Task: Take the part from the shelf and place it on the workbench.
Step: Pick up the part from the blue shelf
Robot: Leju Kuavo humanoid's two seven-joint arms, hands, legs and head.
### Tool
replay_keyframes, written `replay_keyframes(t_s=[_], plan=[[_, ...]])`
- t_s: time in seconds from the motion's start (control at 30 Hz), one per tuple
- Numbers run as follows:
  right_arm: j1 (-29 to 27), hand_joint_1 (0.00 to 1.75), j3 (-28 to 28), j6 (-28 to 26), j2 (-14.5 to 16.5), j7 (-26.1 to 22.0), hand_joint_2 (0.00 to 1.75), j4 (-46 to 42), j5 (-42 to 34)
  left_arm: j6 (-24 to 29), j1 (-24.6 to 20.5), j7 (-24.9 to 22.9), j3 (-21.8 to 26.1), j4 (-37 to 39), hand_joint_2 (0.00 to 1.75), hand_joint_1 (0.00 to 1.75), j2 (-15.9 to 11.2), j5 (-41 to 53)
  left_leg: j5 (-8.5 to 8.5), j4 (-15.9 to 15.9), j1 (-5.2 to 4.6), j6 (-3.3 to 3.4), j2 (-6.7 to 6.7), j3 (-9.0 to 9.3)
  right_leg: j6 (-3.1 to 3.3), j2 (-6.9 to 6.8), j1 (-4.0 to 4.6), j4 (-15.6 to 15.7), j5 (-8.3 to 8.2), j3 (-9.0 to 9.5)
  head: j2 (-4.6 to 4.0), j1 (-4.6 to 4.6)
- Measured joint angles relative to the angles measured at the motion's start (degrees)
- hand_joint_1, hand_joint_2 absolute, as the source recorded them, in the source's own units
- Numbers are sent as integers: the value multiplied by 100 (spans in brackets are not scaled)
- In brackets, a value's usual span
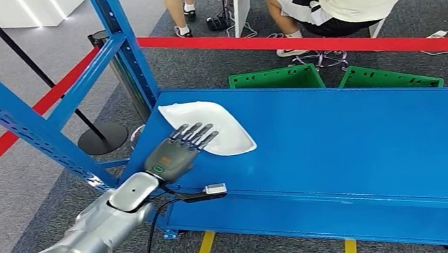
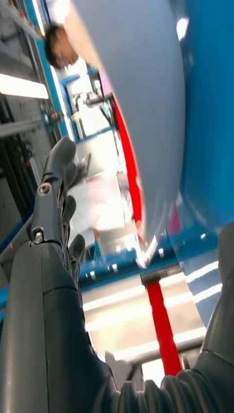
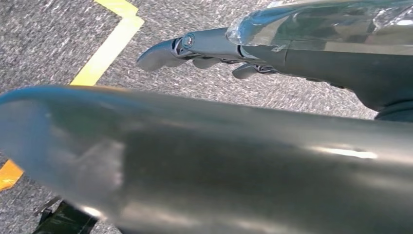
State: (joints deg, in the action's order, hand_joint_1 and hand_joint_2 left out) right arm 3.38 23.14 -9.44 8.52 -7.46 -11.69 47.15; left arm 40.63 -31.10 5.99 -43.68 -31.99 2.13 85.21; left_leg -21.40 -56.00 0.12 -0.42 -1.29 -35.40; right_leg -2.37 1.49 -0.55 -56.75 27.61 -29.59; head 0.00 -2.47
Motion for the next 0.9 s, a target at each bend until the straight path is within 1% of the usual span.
replay_keyframes(t_s=[0.13, 0.33, 0.53, 0.9], plan=[[83, 0, -3, 28, 2, 8, 0, 0, 42, -1, -2, 55, -276, -159, 175, 0, 239, -3, -1, 0, -5, 5, 1, -1, -3, 6, -3, 3, -2, 4, 0, 2], [97, 0, -2, 31, 2, 76, 0, 0, 35, -2, -66, -1, -630, -369, 175, 0, 343, -54, 0, -1, -6, 7, 1, -1, -5, 3, -6, 5, -3, 2, 0, 1], [116, 0, -1, 29, 10, 31, 0, 0, -19, -2, -329, -50, -681, -410, 175, 0, 448, -197, 0, 0, -6, 7, 1, -1, -5, 5, -4, 4, -3, 4, 0, 1], [124, 0, -1, 30, 15, 21, 0, 0, -23, -4, -415, -55, -714, -378, 175, 0, 473, -414, -1, 0, -6, 8, 1, -1, -5, 4, -5, 4, -3, 4, 0, 1]])
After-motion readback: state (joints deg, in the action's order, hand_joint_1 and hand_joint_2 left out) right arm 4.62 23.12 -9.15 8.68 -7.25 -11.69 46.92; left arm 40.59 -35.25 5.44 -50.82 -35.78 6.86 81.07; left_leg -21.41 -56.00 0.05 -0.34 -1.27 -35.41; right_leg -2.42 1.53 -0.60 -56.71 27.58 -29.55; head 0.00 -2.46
